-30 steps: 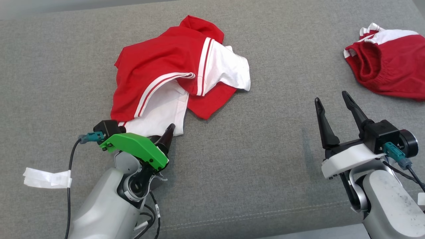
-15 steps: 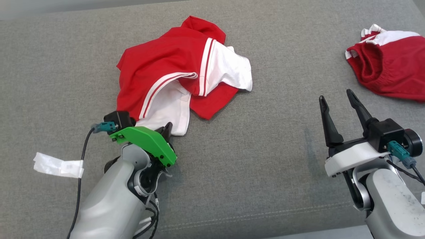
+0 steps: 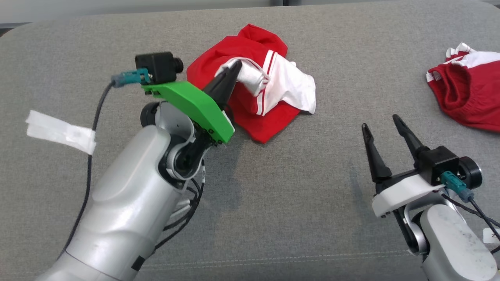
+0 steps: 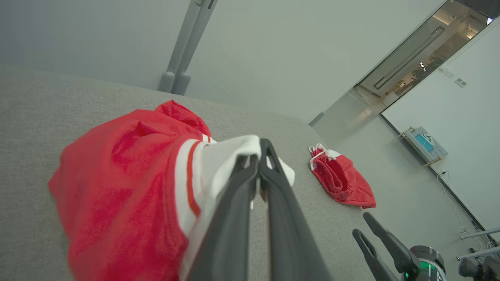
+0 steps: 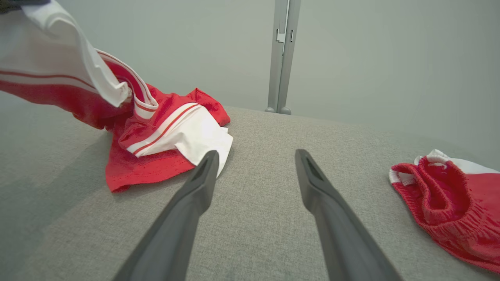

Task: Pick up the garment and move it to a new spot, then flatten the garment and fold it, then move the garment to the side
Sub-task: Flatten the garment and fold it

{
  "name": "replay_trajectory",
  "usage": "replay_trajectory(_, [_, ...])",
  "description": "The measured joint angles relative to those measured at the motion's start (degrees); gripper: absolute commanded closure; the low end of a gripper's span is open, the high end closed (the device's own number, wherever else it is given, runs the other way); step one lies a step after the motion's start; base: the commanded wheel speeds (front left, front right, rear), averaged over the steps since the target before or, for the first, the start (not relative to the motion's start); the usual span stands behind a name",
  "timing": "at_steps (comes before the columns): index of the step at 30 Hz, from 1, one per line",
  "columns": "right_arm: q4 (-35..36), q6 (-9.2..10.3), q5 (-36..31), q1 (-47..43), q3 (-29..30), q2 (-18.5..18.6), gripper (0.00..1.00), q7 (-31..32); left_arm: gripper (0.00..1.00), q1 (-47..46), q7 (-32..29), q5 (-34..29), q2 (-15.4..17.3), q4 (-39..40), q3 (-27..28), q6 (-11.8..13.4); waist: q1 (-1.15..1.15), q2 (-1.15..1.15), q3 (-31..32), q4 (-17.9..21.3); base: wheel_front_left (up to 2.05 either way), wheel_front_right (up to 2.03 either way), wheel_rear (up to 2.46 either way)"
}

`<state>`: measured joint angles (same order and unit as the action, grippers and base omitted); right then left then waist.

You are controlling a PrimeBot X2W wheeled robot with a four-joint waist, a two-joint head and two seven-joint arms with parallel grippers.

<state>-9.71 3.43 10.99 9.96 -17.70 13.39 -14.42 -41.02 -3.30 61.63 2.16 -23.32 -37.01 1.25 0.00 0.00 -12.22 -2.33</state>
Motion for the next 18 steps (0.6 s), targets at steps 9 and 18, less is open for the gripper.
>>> replay_trajectory(9, [-2.6,-3.64,-0.1,0.0,-6.6,-3.0,0.0,2.0,1.0,-8.5,-7.5,1.0,7.2,6.4,5.7,2.5,0.0,0.0,1.4,-1.9,0.0,0.0,0.0])
replay_trajectory(18, [-4.9,-5.52,-0.6,1.1,-9.3,-4.7,0.0,3.0,1.0,-18.1,-16.9,2.3,7.5,12.4,5.7,4.3,0.0,0.0,1.8,-2.0,0.0,0.0,0.0])
